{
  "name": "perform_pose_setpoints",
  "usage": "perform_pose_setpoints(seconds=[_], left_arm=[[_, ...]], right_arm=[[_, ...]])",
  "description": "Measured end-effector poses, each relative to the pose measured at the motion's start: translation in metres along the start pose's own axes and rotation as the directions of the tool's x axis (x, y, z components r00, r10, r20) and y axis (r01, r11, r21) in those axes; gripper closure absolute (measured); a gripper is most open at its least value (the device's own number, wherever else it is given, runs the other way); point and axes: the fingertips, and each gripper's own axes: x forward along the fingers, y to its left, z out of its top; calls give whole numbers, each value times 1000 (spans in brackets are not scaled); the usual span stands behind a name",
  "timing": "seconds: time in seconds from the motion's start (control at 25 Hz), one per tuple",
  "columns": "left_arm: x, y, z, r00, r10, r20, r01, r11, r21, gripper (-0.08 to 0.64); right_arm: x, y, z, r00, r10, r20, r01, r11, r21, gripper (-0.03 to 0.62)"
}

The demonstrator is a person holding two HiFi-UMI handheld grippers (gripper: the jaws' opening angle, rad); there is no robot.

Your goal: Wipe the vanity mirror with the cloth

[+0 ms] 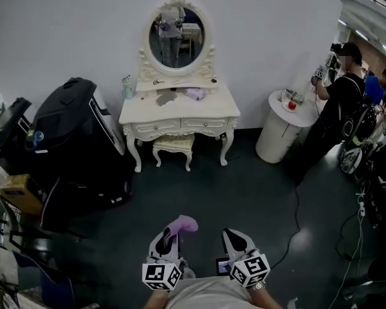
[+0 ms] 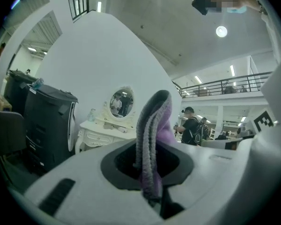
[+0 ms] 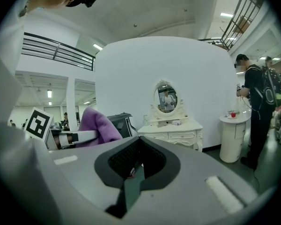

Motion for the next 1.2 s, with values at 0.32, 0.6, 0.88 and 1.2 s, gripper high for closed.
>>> perform_pose_setpoints(seconds=[0.32,0.6,0.88,1.2], left_arm=[[48,49,30,999,-48,16,48,999,19,506],[58,87,36,1000,-4,-1,4,1000,-9,506],[91,108,35,999,27,-40,-28,1000,-14,506],[157,144,60,995,93,-27,-93,996,13,506]], right_arm=[[70,-2,17,999,-23,23,22,999,27,584],[122,11,24,1000,27,-3,-27,999,34,584],[169,1,29,998,57,-33,-56,998,36,584],[238,-53,59,1000,29,2,-29,998,50,584]])
